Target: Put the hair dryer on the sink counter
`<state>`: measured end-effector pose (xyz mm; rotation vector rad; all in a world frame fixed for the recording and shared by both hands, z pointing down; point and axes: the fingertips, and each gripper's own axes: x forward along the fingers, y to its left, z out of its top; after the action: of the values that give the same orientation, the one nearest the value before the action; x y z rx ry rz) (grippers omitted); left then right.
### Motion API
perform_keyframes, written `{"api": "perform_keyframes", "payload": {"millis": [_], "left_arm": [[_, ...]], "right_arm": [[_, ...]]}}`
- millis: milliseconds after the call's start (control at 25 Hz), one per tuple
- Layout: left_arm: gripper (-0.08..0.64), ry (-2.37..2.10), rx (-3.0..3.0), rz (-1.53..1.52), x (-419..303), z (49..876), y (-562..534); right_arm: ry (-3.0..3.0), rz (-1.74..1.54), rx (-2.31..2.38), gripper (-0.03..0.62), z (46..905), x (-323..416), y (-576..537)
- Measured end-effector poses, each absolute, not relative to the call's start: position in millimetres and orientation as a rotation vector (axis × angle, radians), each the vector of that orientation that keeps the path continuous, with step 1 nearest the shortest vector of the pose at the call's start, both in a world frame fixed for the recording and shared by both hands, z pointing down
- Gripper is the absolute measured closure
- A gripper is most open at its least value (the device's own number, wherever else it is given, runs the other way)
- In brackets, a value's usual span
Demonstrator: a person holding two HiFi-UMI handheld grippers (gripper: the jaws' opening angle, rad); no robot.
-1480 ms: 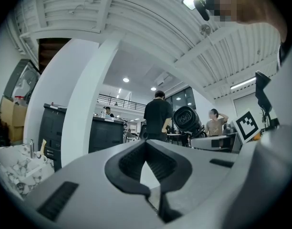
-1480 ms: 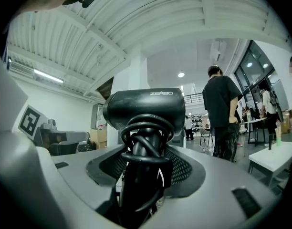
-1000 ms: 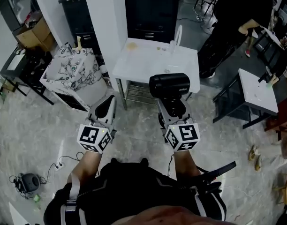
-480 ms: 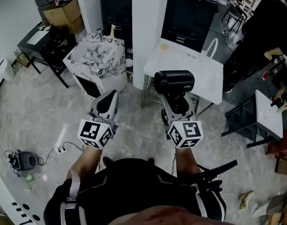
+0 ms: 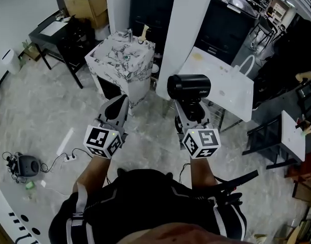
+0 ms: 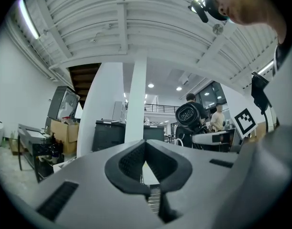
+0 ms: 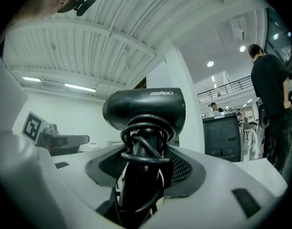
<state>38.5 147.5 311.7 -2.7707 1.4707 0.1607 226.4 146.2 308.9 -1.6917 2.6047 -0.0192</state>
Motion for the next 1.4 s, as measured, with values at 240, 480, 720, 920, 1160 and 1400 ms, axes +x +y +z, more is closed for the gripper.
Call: {"api": "perform_keyframes", "payload": {"millis": [240, 480, 720, 920, 1160, 1400], "left_arm": [[0.555, 1.528, -2.744, 0.158, -18.1, 317.1, 139.9], [0.555, 1.546, -2.736, 0.158, -60.6, 318.9, 134.2], [0.555, 1.557, -2.730, 0.184, -95.9, 319.0, 132.0], [0.555, 1.565, -2.724, 0.183, -119.3, 319.6, 131.6], [0.555, 1.580, -2.697, 0.169, -144.2, 319.2, 137.4], [0.555, 1.614, -2.679, 0.182, -162.8, 318.9, 139.5]], "right_arm": [[2.647, -0.010, -1.643, 0.345, 312.2, 167.5, 133.2], [2.672, -0.005, -1.615, 0.345, 311.2, 120.8, 123.4], [2.689, 0.009, -1.608, 0.345, 310.4, 83.3, 119.3], [2.695, 0.014, -1.613, 0.345, 310.6, 57.6, 118.8], [2.705, 0.024, -1.603, 0.345, 310.4, 29.7, 123.3], [2.740, 0.051, -1.572, 0.345, 305.7, 8.5, 121.4]]}}
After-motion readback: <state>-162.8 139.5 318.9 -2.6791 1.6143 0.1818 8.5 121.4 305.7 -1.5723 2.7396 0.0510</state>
